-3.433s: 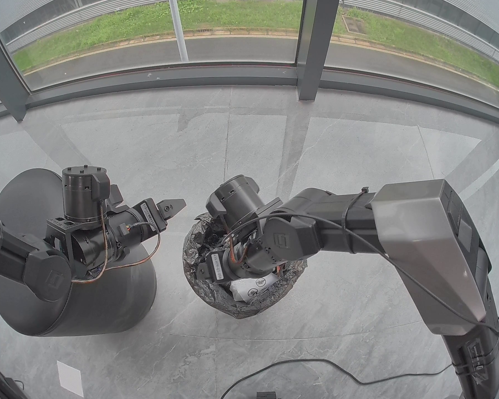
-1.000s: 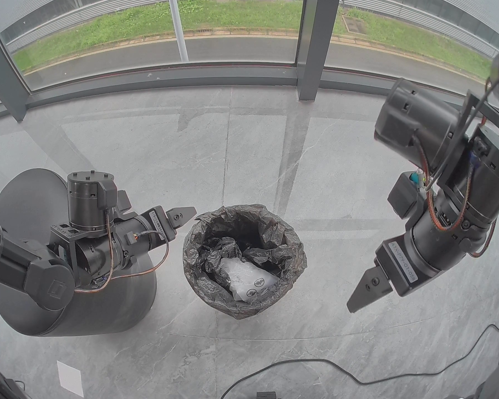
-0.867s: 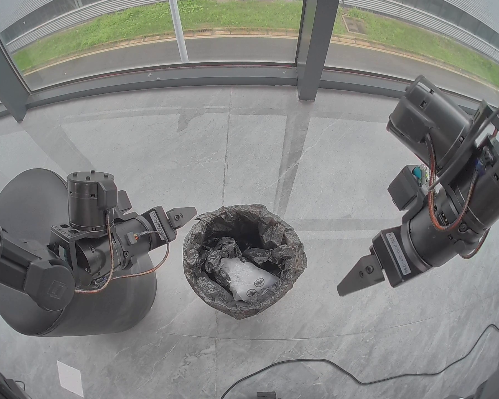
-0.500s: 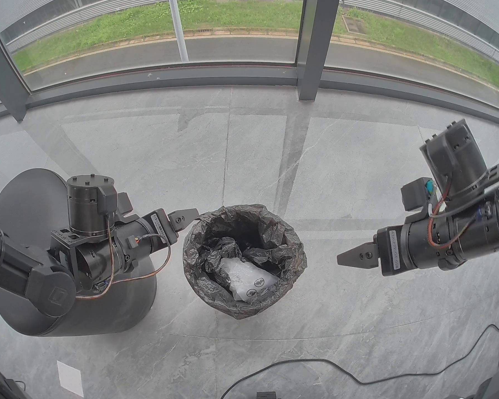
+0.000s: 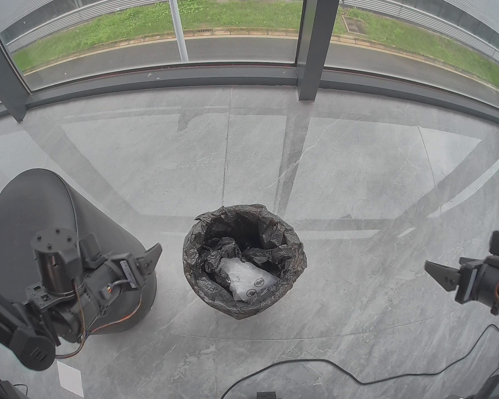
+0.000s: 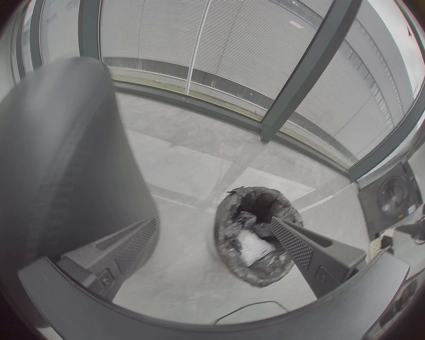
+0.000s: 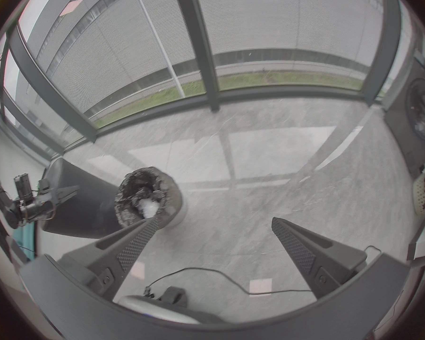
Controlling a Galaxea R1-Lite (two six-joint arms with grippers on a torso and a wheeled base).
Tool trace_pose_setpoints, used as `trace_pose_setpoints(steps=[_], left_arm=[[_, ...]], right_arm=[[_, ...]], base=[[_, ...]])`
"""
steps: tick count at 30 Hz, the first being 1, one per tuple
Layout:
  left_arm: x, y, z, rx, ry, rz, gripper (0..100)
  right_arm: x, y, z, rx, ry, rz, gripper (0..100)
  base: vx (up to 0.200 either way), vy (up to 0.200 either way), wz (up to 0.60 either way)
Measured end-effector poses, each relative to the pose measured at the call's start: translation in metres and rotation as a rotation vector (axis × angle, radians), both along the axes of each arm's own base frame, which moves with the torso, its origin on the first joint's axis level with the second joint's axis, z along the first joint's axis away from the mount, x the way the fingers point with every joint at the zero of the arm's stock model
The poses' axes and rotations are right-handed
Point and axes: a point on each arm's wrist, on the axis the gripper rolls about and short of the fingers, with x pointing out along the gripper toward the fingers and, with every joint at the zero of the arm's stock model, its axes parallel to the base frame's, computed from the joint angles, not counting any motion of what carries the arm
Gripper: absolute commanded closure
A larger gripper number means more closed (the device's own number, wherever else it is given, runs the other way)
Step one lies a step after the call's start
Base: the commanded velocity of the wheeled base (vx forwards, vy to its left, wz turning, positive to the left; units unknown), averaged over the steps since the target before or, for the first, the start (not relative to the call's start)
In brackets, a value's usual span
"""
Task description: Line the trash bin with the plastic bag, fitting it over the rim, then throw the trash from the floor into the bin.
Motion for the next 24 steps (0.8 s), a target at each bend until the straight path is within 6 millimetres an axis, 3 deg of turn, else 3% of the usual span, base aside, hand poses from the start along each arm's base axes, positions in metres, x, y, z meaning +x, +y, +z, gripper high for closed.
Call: trace_pose_setpoints(steps=[10,19,24], left_arm=[[-0.079,0.044,0.01,0.156,0.018,0.11,0],[-0.144,0.077,0.013,0.224,0.035,0.197,0],[-0.183,0.093,0.005,0.243,-0.003,0.268,0]], right_arm=[[-0.073,-0.041,-0.028,-0.079,-0.168,-0.191,0],[-0.119,-0.054,-0.05,-0.172,-0.274,-0.31,0],[-0.137,-0.056,-0.063,-0.214,-0.339,-0.371,0]], base=[[0.0,0.0,0.0],[0.0,0.0,0.0],[0.0,0.0,0.0]])
